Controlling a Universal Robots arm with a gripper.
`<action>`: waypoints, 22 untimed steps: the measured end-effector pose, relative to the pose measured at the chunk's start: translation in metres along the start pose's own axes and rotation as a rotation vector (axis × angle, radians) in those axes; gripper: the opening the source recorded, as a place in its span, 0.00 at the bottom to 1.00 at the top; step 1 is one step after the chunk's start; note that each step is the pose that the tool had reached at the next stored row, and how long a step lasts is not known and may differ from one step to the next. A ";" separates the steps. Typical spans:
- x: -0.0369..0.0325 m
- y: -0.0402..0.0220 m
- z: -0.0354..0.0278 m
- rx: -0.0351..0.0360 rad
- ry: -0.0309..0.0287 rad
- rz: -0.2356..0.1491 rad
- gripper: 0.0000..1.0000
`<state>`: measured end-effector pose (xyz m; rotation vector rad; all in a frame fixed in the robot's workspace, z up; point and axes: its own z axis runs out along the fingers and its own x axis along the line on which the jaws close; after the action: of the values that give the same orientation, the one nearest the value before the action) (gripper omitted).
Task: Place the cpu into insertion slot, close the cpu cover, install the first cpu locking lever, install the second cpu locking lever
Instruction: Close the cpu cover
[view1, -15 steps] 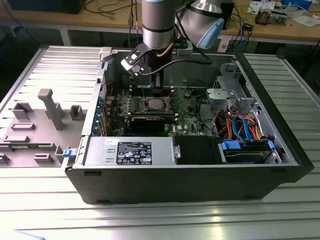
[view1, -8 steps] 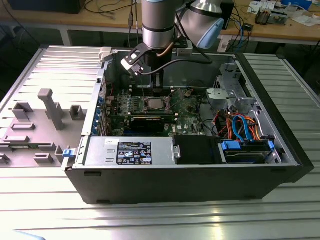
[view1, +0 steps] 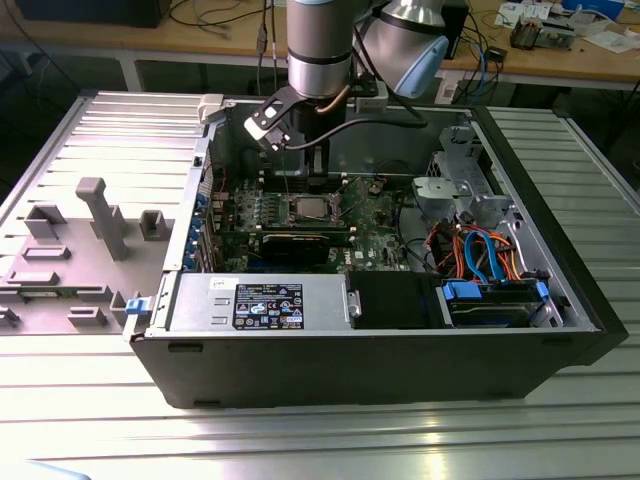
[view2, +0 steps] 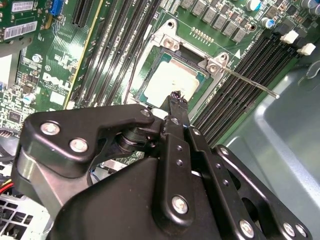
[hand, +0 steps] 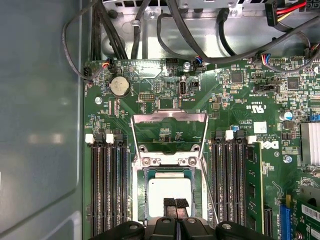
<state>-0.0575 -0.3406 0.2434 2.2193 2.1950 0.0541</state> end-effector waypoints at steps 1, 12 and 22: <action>0.0000 0.0001 0.0000 0.0001 0.0001 0.000 0.11; 0.0001 0.0003 -0.0018 0.0005 -0.0005 0.000 0.11; 0.0002 0.0007 -0.0108 0.0005 -0.0011 0.000 0.11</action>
<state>-0.0572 -0.3405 0.2542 2.2188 2.1949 0.0523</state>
